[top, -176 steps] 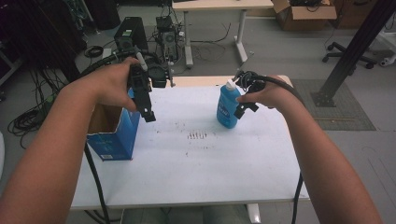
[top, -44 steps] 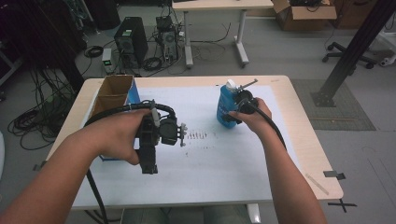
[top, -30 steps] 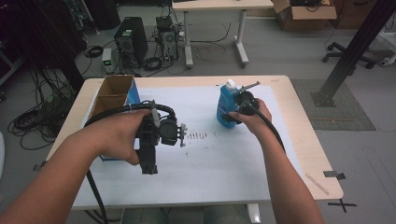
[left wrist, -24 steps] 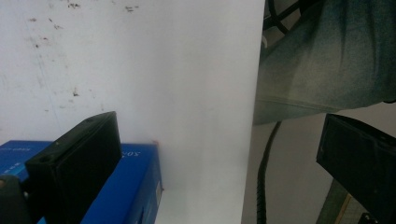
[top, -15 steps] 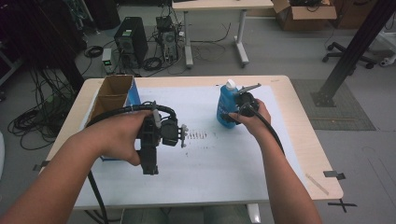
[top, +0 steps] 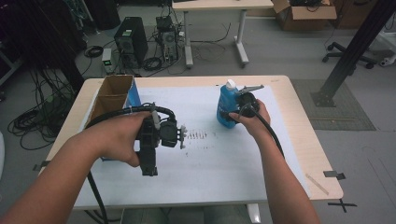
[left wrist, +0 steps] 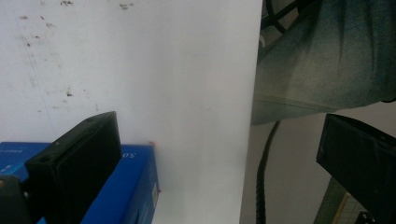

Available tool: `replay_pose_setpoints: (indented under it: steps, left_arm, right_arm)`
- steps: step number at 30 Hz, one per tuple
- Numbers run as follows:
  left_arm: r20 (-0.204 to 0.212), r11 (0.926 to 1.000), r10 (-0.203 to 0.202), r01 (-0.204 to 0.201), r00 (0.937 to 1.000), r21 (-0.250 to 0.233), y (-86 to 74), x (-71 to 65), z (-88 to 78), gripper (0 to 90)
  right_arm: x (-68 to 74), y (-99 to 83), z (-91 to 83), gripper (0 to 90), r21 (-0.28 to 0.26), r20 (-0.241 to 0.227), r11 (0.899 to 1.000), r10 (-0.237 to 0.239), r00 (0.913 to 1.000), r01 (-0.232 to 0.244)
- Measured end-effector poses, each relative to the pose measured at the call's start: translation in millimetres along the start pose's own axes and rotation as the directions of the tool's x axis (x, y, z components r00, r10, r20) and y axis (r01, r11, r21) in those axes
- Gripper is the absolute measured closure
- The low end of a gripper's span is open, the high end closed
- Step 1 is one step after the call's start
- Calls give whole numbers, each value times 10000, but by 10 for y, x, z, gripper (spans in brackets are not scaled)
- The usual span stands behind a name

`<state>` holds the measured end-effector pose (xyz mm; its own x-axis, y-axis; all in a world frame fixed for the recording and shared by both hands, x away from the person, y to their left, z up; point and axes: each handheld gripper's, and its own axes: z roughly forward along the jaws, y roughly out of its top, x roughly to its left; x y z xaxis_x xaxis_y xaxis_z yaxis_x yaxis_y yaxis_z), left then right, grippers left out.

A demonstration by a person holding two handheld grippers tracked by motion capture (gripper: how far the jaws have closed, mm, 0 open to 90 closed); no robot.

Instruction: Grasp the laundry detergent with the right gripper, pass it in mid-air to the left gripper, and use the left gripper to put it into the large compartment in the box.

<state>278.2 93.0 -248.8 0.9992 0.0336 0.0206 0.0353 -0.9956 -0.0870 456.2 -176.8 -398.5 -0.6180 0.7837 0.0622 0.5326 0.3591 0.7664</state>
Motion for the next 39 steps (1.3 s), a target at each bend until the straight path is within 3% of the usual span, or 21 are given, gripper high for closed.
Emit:
replay_pose_setpoints:
  steps: [17, 21, 39]
  left_arm:
    - [26, 10000, -17, 18, 10000, -52, -24, 10, 21, 4]
    - [48, 10000, 4, -4, 10000, -13, -19, 10, 31, 4]
    - [52, 10000, 4, -4, 10000, -4, -8, 12, 29, 4]
  right_arm:
    - [22, -34, 36, 23, -686, -154, 9976, -81, 9998, 70]
    - [20, -43, 37, 27, -867, -309, 9962, 79, 9995, -106]
    - [27, -46, 48, 160, -999, -294, 9948, 162, 9994, -191]
